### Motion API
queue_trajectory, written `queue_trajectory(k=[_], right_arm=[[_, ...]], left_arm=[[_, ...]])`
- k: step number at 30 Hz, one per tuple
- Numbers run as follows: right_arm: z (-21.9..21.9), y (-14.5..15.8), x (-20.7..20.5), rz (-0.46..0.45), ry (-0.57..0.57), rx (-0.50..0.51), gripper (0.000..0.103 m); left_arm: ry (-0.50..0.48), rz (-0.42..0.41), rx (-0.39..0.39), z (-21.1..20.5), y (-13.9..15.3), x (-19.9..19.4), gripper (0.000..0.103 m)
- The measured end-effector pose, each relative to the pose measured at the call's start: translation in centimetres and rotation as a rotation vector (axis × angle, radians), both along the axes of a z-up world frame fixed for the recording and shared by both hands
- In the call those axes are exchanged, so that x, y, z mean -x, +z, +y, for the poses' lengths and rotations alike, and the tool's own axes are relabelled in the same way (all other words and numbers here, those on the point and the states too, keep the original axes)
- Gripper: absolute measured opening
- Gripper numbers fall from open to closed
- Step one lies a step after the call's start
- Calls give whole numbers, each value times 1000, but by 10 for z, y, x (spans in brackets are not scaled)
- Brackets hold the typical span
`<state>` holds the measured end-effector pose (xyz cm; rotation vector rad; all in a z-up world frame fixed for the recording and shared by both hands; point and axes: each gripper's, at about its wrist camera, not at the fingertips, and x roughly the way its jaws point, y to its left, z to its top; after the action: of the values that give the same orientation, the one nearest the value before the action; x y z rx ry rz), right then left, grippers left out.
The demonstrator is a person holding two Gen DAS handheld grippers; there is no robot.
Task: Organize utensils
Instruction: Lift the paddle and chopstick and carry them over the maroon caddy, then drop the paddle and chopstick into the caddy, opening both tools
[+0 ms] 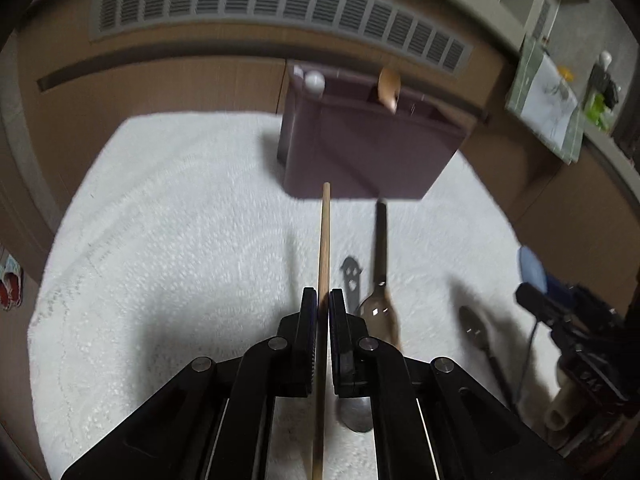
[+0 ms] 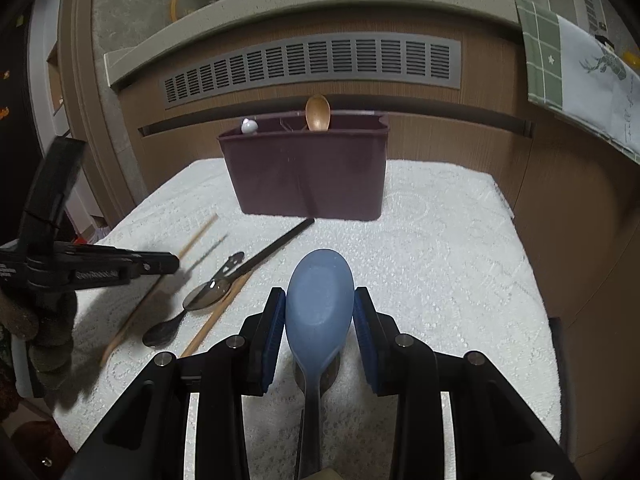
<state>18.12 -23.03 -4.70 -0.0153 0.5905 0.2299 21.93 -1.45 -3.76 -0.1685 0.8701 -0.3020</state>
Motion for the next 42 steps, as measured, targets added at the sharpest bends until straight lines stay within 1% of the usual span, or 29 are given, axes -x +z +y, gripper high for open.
queue_trajectory(k=[2,7,10,13,14,16,18,19,20,21,23,25,27,30,33,37,42], right_arm=[[1,3,0,-6,-1,-3,32],[4,8,2,-10,10,-14,31],[0,15,3,-25,2,-39,31],[-5,35,4,-77,-8,-61,31],[-6,49,4,-108,-6,-62,31],[-9,89,2,-195,6,-65,31],[-11,139,1,-317,18,-64,31],[-12,164,-2,-377,18,-59,31],[-12,182,-6,-423,9,-54,31],[-12,196,-11,-462,0,-51,31],[-11,213,-25,-514,-18,-57,31],[-9,217,-40,-536,-22,-63,31],[-3,213,-55,-550,-26,-54,31],[6,203,-79,-536,-26,-31,31],[8,196,-96,-518,-21,-31,31],[8,183,-117,-508,-23,-32,31],[7,160,-148,-456,-18,-48,31]], left_arm=[[0,-25,33,1,11,9,6],[-1,-108,79,6,38,28,6],[-6,-192,70,5,63,38,6],[-20,-301,63,4,103,38,6],[-26,-342,66,3,121,35,6],[-33,-434,70,2,158,30,6],[-33,-532,63,0,193,22,6],[-22,-569,63,0,205,17,6],[-15,-596,71,1,215,10,6],[-12,-606,84,2,220,2,6],[5,-627,109,5,224,-13,6],[23,-649,126,7,223,-29,6],[19,-650,133,5,220,-44,6],[17,-643,147,3,212,-70,6],[27,-623,163,1,197,-96,6],[47,-583,163,-3,172,-121,6],[56,-506,176,-10,131,-150,6]])
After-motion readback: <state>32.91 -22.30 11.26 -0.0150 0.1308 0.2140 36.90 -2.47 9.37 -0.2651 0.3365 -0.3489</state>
